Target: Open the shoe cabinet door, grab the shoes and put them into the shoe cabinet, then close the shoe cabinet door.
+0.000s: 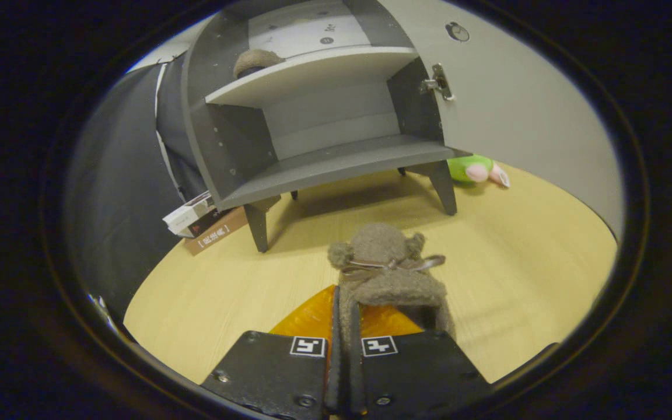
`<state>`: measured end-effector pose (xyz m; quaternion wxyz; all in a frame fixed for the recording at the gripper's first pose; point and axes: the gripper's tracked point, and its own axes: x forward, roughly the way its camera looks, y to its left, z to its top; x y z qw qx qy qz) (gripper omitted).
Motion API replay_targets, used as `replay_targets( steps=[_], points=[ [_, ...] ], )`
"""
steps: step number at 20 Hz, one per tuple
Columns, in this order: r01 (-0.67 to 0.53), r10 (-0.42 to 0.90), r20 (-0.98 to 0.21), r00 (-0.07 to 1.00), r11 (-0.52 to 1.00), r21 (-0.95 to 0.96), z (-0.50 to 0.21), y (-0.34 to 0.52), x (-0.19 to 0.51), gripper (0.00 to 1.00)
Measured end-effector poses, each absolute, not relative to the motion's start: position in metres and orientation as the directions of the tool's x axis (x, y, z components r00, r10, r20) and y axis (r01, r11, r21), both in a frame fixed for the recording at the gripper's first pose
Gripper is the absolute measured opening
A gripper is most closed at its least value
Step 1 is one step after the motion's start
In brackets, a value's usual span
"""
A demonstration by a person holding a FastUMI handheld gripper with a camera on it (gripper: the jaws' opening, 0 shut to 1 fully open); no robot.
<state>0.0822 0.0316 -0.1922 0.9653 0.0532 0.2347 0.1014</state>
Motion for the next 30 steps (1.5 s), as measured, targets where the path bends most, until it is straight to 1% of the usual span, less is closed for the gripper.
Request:
replay_targets(
  steps=[2,7,14,19,23,25,30],
  points=[
    [-0.205,0.257,-0.43,0.866,0.965,0.164,-0.18,0.036,0.072,0.1],
    [-0.244,0.257,-0.34,0.905,0.966,0.08,-0.124,0.033,0.054,0.09],
    [-0.318,0.311,-0.203,0.928,0.948,0.001,-0.006,0.052,0.022,0.09],
    [-0.346,0.336,-0.169,0.926,0.938,-0.028,0.065,0.064,0.013,0.09],
    [-0.334,0.325,-0.153,0.933,0.942,-0.039,0.121,0.063,0.025,0.09],
    [-0.321,0.312,-0.163,0.936,0.947,-0.031,0.146,0.061,0.038,0.09],
    [-0.258,0.247,-0.161,0.956,0.965,-0.052,0.202,0.063,0.094,0.09]
  ],
)
